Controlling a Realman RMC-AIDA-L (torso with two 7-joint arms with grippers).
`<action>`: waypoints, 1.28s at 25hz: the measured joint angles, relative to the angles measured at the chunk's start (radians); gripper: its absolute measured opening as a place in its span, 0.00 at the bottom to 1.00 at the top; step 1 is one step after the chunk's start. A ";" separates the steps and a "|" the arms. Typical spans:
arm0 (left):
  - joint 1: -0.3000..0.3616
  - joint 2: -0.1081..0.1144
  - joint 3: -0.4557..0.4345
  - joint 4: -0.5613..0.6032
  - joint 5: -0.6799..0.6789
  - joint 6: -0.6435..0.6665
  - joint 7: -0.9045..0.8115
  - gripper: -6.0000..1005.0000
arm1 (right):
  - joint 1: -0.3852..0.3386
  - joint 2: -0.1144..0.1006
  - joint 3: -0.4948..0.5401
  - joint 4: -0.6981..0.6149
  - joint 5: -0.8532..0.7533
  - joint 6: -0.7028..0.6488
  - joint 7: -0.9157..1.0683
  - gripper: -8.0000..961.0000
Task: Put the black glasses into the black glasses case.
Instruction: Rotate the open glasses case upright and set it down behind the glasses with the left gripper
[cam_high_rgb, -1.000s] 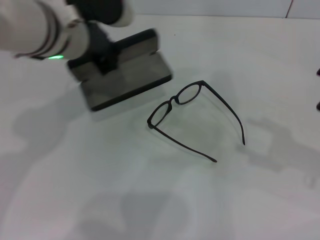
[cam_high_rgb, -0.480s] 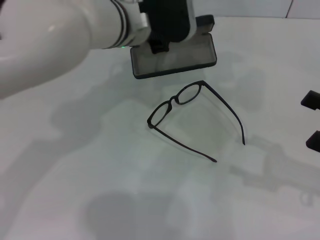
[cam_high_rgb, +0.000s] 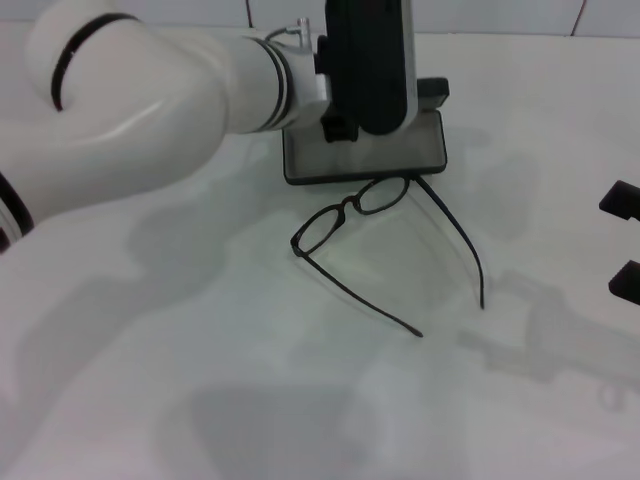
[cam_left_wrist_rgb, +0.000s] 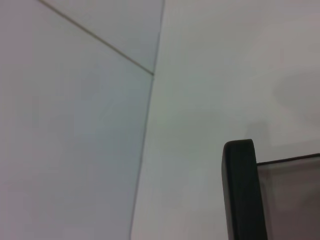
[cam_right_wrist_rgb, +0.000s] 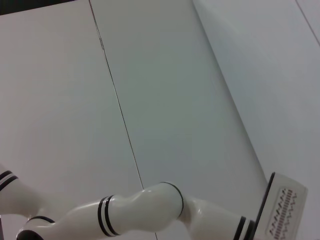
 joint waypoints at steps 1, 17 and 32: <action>0.001 0.000 0.010 -0.001 0.000 0.001 0.000 0.08 | 0.000 0.000 0.000 0.000 0.000 0.000 0.000 0.88; 0.008 -0.001 0.085 0.009 -0.003 0.047 0.012 0.11 | 0.003 0.001 0.000 0.012 0.000 0.002 0.000 0.88; 0.013 0.001 0.075 0.059 -0.038 0.079 0.007 0.38 | 0.002 0.000 0.001 0.013 0.000 0.002 -0.002 0.88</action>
